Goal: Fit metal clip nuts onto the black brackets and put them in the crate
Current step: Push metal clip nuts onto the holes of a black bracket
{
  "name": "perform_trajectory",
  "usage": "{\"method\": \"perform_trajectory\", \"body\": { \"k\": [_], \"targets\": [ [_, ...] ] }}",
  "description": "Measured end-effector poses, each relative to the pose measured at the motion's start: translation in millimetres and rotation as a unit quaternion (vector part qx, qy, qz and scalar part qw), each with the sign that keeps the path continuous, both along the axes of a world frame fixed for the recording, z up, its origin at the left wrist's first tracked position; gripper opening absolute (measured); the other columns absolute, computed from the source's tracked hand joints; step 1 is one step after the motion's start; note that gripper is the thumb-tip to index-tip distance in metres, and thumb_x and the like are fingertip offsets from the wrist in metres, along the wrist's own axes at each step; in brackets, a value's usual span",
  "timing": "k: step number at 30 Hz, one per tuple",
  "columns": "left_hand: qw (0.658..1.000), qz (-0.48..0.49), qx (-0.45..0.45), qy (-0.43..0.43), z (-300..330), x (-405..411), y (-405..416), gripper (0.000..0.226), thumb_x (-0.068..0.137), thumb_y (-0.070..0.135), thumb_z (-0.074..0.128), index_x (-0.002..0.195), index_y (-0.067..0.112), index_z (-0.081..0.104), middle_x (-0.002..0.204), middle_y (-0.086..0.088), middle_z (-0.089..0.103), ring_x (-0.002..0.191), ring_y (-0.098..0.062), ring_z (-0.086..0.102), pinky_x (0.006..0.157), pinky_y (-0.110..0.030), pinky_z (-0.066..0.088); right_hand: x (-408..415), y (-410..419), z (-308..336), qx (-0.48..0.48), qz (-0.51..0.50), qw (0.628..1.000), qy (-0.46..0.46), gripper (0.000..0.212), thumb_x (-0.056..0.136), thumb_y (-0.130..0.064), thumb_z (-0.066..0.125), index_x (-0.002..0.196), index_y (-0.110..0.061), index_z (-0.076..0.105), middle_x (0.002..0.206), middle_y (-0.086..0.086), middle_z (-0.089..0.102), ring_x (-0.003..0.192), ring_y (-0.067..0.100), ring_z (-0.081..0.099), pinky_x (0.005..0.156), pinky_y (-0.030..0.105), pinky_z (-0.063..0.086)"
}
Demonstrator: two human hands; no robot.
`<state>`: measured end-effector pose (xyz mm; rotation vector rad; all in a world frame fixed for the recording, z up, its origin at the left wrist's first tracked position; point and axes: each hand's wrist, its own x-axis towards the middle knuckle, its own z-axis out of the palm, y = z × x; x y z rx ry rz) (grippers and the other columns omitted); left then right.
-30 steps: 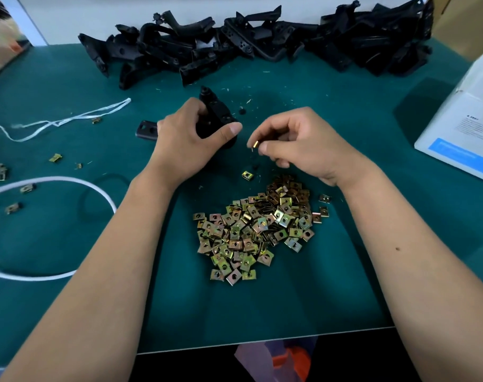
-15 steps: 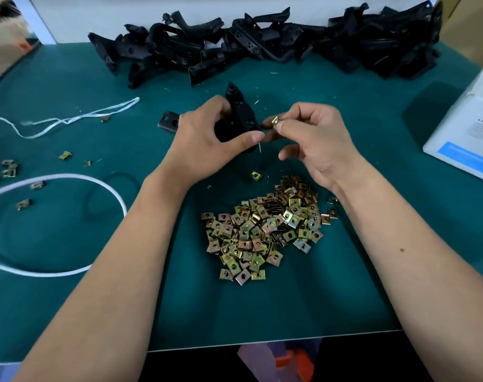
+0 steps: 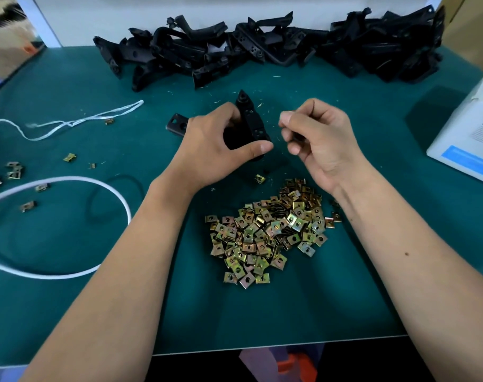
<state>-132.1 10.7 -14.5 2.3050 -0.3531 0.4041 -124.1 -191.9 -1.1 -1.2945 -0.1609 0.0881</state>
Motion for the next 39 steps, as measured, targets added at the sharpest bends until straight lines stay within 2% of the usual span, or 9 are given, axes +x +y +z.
{"method": "perform_trajectory", "body": {
  "k": [3,5,10,16,20,27,31,35,39],
  "targets": [
    [1.0,0.001,-0.004,-0.011,1.4,-1.4,-1.3,0.064,0.074,0.073,0.07,0.096,0.014,0.06,0.084,0.005,0.067,0.077,-0.014,0.061,0.068,-0.032,0.046,1.2,-0.1,-3.7,-0.018,-0.019,1.0,0.002,0.023,0.088,-0.005,0.078,0.082,-0.012,0.057,0.069,0.006,0.055,0.058,0.013,0.051,0.048,0.021,0.041],
    [1.0,-0.001,-0.01,-0.015,2.4,-2.9,-2.9,0.064,0.074,0.071,0.071,0.098,0.013,0.061,0.086,0.004,0.069,0.081,-0.015,0.064,0.074,-0.035,0.049,2.4,-0.9,-6.2,-0.029,-0.03,0.999,-0.002,0.021,0.086,-0.005,0.08,0.094,-0.011,0.061,0.07,0.004,0.059,0.057,0.013,0.053,0.048,0.022,0.042],
    [1.0,-0.007,-0.012,-0.019,3.8,-4.7,-5.8,0.065,0.075,0.069,0.073,0.1,0.01,0.062,0.09,0.001,0.071,0.085,-0.018,0.066,0.08,-0.042,0.05,4.1,1.0,-8.4,-0.048,-0.031,0.998,-0.016,0.003,0.089,-0.006,0.077,0.091,-0.007,0.075,0.074,0.005,0.069,0.062,0.012,0.061,0.053,0.021,0.049],
    [1.0,0.003,-0.012,-0.015,3.5,-4.3,-5.2,0.064,0.074,0.07,0.072,0.101,0.013,0.063,0.093,0.005,0.072,0.09,-0.015,0.066,0.084,-0.042,0.051,8.7,-2.9,-11.2,-0.047,-0.015,0.999,-0.01,0.017,0.097,0.004,0.063,0.105,-0.001,0.077,0.085,0.008,0.074,0.073,0.015,0.069,0.062,0.021,0.055],
    [1.0,0.004,-0.015,-0.013,2.7,-4.8,-6.0,0.064,0.074,0.07,0.073,0.102,0.013,0.063,0.093,0.006,0.073,0.089,-0.013,0.067,0.084,-0.04,0.051,10.2,-5.2,-11.3,-0.066,-0.023,0.997,-0.02,0.014,0.094,0.002,0.068,0.102,-0.004,0.077,0.085,0.007,0.077,0.071,0.017,0.071,0.057,0.022,0.055],
    [1.0,-0.002,-0.006,-0.021,2.2,-5.2,-7.6,0.064,0.075,0.069,0.072,0.104,0.013,0.063,0.096,0.005,0.073,0.091,-0.015,0.067,0.089,-0.045,0.051,9.2,-3.6,-12.0,-0.086,-0.022,0.996,-0.026,0.008,0.089,-0.002,0.076,0.096,-0.004,0.077,0.084,0.011,0.078,0.066,0.021,0.071,0.05,0.022,0.051],
    [1.0,-0.007,-0.008,-0.026,1.8,-5.4,-7.0,0.067,0.075,0.069,0.071,0.104,0.01,0.063,0.095,0.003,0.073,0.09,-0.016,0.068,0.084,-0.043,0.052,9.0,-4.1,-11.2,-0.097,-0.006,0.995,-0.031,0.008,0.088,-0.001,0.076,0.095,-0.002,0.077,0.079,0.01,0.076,0.063,0.019,0.069,0.051,0.022,0.05],
    [0.999,-0.015,0.014,-0.037,0.7,-2.8,-5.6,0.065,0.075,0.068,0.072,0.102,0.01,0.062,0.091,0.003,0.072,0.086,-0.02,0.068,0.088,-0.051,0.05,9.5,-5.9,-9.6,-0.115,0.011,0.993,-0.025,0.006,0.087,0.003,0.076,0.092,0.0,0.076,0.071,0.009,0.072,0.058,0.015,0.064,0.05,0.021,0.047],
    [0.998,-0.026,0.044,-0.045,-1.4,0.1,-5.2,0.067,0.072,0.069,0.073,0.103,0.01,0.065,0.091,0.001,0.071,0.087,-0.024,0.068,0.093,-0.052,0.049,10.8,-9.9,-8.7,-0.147,0.028,0.989,-0.019,0.007,0.085,0.006,0.076,0.089,0.001,0.075,0.071,0.008,0.071,0.058,0.012,0.061,0.05,0.02,0.046]
  ]
}}
